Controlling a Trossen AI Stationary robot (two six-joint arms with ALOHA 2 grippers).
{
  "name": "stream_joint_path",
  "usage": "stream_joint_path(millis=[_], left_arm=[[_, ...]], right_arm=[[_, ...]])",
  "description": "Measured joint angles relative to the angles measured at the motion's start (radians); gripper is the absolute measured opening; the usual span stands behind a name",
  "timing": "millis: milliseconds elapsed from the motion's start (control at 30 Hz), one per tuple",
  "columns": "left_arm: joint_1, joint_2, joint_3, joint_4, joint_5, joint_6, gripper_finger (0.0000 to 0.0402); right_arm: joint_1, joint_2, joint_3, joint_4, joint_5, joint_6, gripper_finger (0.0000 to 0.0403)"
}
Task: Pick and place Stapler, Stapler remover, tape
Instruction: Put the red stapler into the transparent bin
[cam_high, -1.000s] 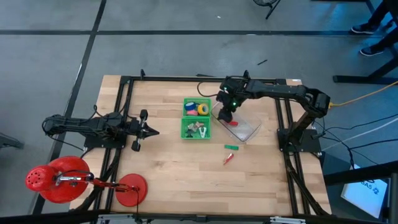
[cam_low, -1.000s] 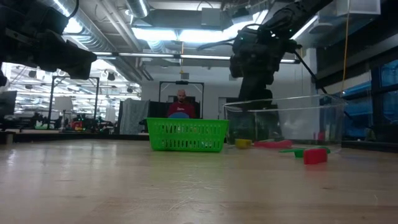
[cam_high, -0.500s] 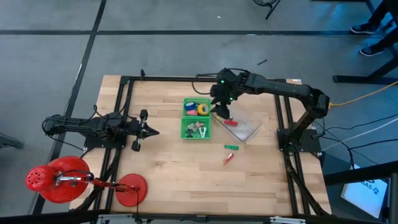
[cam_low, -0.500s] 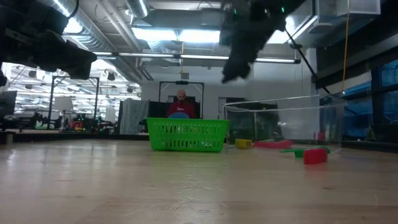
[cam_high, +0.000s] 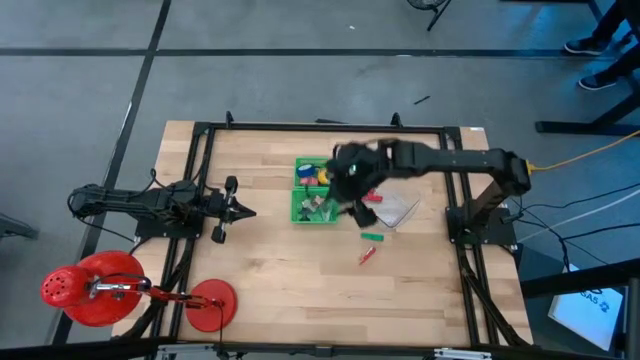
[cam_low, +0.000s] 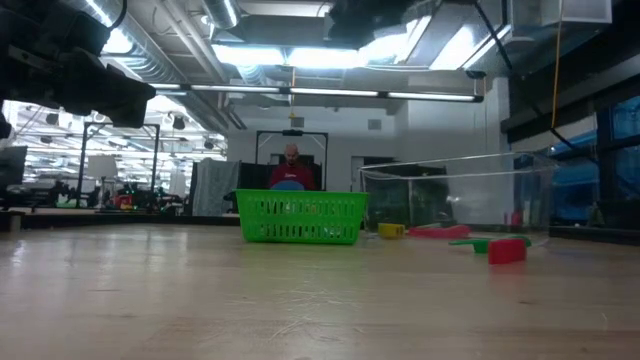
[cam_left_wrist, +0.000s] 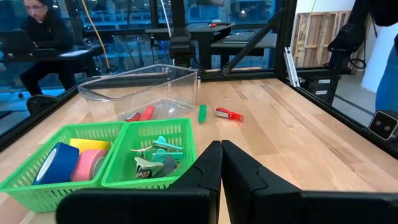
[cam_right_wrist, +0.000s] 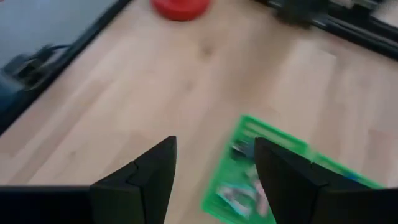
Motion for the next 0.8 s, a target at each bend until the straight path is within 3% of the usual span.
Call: stream_joint_path(millis=[200,400,700,800], left_arm=[[0.0,0.0,0.0,0.0,0.0,0.0,0.0008],[0.0,0.0,0.0,0.0,0.0,0.0,0.0004],[0.0,0.0,0.0,0.0,0.0,0.0,0.0008],[0.0,0.0,0.0,0.0,0.0,0.0,0.0006]], right_arm=[[0.146,0.0,0.0,-0.039,-0.001,-0.07,0.0218],[0.21,0.0,-0.048,-0.059,0.0,-0.071,0.0218],[0.264,0.001,-0.32,-0.023,0.004,-0.082,0.0218],[0.284,0.001,-0.399,0.025,0.085,-0.116,0.0218]])
